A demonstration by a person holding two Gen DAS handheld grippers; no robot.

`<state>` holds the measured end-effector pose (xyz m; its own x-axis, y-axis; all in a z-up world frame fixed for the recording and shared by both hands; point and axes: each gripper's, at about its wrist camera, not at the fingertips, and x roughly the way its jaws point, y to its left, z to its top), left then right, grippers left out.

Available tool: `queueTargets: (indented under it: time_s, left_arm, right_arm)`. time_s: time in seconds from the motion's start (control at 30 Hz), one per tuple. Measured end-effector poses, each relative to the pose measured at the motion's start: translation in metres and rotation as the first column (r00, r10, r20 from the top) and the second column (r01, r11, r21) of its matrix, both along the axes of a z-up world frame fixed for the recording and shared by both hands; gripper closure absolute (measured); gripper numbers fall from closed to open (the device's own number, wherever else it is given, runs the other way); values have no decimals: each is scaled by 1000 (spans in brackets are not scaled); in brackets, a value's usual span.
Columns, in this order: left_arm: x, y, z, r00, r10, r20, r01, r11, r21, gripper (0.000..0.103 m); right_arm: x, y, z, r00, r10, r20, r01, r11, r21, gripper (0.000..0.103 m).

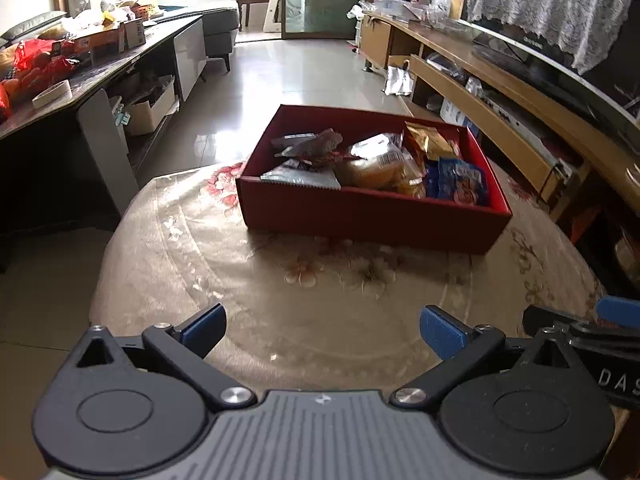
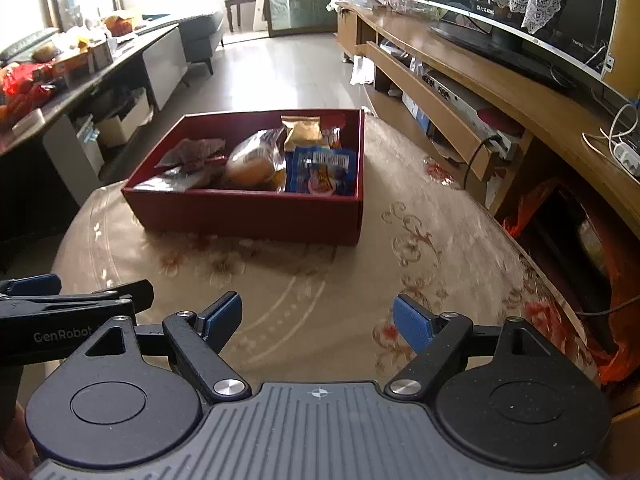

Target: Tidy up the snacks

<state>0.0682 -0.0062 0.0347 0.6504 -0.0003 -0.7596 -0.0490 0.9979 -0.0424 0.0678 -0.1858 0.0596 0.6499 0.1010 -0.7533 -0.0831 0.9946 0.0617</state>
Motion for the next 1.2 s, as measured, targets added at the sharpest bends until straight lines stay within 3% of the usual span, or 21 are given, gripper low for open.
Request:
queueTargets:
  time_s: [0.27,1.2]
  left_arm:
    - [-27,-6,-8,999,-26,-22,27,998,55,0]
    - [-61,-6,-2,1000,-14,24,13,998,54,0]
  right_arm:
    - [-22,1,-6,1000,5,-15,-5,1000,-12,16]
    - [-51,-6,-5,1000,19,4,-19,999,35,15]
